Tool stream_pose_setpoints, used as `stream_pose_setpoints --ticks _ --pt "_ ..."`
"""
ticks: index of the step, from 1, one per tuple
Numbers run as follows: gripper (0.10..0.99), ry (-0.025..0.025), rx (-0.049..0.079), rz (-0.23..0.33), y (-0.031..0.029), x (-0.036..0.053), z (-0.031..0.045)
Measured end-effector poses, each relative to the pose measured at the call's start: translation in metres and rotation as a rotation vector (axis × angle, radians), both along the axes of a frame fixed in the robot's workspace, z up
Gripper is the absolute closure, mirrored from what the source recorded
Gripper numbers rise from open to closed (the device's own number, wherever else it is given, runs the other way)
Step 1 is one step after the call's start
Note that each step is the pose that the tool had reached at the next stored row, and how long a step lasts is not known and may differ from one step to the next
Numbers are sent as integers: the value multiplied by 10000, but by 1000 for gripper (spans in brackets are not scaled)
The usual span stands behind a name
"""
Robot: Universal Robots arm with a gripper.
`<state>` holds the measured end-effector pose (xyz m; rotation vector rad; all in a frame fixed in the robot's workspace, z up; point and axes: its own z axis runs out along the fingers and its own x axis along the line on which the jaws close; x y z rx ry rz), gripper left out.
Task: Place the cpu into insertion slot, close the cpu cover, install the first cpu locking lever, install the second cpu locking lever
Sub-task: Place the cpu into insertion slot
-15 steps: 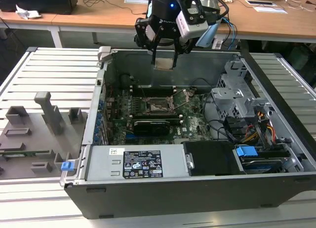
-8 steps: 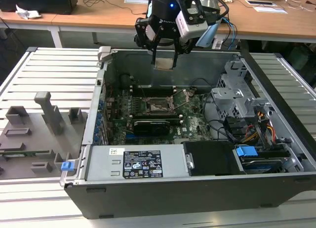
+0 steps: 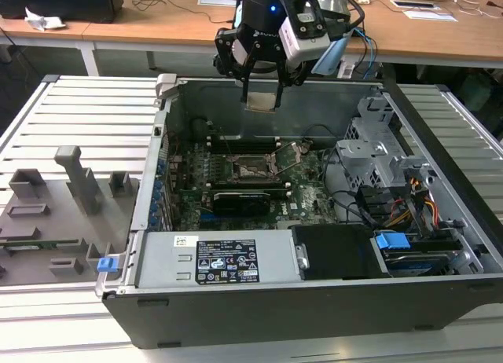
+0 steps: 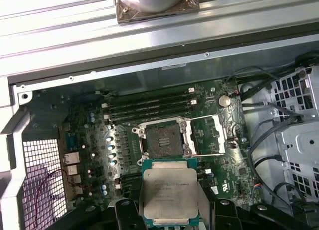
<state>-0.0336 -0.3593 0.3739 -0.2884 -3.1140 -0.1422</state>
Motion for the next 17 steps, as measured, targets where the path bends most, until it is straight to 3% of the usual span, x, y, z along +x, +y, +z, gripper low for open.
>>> stream_pose_setpoints --ticks 17 --pt "561 0 0 -265 0 0 0"
